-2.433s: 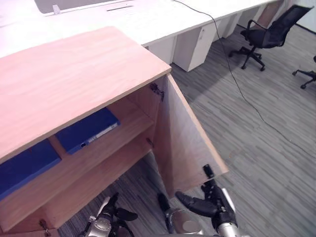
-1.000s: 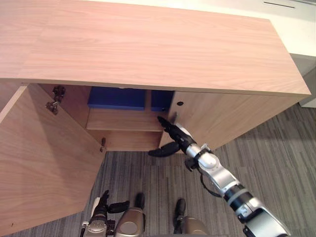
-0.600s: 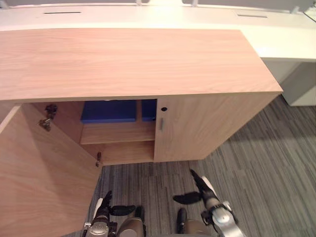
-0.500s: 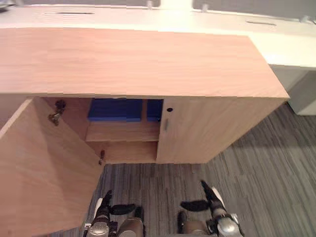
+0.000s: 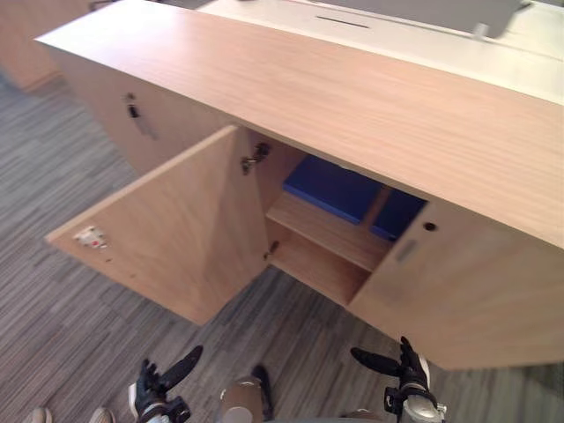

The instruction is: Walk over to the cabinet, pick up the folder, carry it to the office cabinet, place the folder inside the office cabinet, then close the office cabinet door

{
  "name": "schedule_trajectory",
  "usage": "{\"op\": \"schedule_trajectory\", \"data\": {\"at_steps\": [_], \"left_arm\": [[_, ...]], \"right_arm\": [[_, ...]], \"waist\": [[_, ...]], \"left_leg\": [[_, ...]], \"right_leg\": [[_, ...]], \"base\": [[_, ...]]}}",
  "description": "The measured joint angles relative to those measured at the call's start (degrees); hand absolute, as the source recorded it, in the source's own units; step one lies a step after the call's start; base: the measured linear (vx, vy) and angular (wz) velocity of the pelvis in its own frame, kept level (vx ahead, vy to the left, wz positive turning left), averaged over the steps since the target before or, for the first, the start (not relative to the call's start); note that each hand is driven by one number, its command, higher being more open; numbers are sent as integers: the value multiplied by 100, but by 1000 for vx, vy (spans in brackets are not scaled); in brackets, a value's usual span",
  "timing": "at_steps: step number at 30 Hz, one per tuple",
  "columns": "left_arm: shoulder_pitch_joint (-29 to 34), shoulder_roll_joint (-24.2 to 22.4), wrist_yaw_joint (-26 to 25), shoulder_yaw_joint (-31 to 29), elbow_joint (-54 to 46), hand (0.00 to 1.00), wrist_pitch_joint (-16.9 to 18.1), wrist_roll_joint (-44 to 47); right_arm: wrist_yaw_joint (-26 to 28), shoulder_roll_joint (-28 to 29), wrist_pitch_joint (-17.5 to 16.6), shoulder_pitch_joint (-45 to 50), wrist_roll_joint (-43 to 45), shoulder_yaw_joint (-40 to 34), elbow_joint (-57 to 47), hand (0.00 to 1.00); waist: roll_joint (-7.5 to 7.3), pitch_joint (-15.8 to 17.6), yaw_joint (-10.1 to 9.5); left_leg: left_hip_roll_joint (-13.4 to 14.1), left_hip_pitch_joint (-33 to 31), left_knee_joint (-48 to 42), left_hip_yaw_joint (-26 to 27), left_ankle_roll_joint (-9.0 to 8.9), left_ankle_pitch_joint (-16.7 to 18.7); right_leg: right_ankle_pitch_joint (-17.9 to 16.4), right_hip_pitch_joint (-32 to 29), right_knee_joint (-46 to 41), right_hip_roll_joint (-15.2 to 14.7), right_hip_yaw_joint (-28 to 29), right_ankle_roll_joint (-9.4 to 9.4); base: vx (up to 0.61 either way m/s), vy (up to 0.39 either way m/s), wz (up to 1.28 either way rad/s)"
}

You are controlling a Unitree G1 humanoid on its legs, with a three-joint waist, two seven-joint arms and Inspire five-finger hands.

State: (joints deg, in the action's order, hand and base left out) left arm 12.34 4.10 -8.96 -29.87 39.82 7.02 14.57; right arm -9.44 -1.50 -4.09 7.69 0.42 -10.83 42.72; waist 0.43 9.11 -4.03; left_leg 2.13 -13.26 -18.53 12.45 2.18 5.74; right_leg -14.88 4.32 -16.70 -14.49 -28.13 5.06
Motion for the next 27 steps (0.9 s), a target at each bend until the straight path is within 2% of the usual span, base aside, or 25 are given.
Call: {"op": "schedule_trajectory", "data": {"at_steps": [2,4,5,8,10,14,16,18,22,27], "left_arm": [[121,199,-77,-227,-474,100,-38,-5],[236,420,-110,-375,-968,100,-36,-24],[288,619,-150,-459,-1266,100,-32,-58],[222,1084,-232,-458,-1895,100,141,-114],[116,1297,-228,-329,-2192,100,333,-115],[-7,1544,-184,202,-2555,100,455,-123],[-101,1640,-43,536,-2634,100,475,-131],[-154,1677,49,748,-2634,100,475,-137],[-194,1727,3,881,-2540,100,465,-230],[-160,1718,7,1075,-2536,100,464,-343]], "right_arm": [[30,142,0,-41,-2,29,-50,100],[50,162,-1,-55,-7,148,-57,100],[68,163,-1,-41,-12,240,-51,100],[84,149,-1,-23,-51,277,26,100],[100,87,-1,-45,-51,278,149,100],[178,15,-2,-44,-55,276,351,100],[250,16,-2,-45,-56,277,510,100],[284,14,-1,-34,-55,275,598,100],[334,-36,4,33,-59,274,667,100],[350,-120,5,66,-60,273,751,100]], "waist": [[-93,-58,-34],[-107,-66,-152],[-120,-71,-208],[-161,-96,-206],[-170,-102,-198],[-182,-129,-119],[-235,-167,-3],[-247,-175,63],[-250,-205,71],[-194,-244,78]], "left_leg": [[-269,14,229,-192,-33,-59],[-344,45,329,-240,-35,-79],[-368,94,401,-255,-28,-98],[-432,248,815,-387,7,-357],[-410,450,1248,-423,18,-598],[-269,752,1708,-411,-17,-793],[-158,858,1859,-371,-75,-852],[-71,931,1892,-303,-94,-864],[28,1046,2057,-157,-205,-950],[96,1078,2352,-159,-276,-1268]], "right_leg": [[-95,105,208,-62,87,0],[-73,179,383,-45,113,14],[30,226,477,-21,149,67],[285,313,736,90,414,57],[485,354,889,198,565,-10],[712,392,943,382,827,-68],[809,399,999,497,1005,-85],[856,400,1005,561,1171,-97],[861,399,1110,644,1372,-93],[862,339,1214,729,1441,-93]], "base": [[46,95,69],[58,35,25],[81,-19,10],[96,-36,16],[89,-66,6],[48,-68,-11],[36,-69,-18],[13,-61,-25],[-19,-73,-26],[-73,-50,-2]]}}
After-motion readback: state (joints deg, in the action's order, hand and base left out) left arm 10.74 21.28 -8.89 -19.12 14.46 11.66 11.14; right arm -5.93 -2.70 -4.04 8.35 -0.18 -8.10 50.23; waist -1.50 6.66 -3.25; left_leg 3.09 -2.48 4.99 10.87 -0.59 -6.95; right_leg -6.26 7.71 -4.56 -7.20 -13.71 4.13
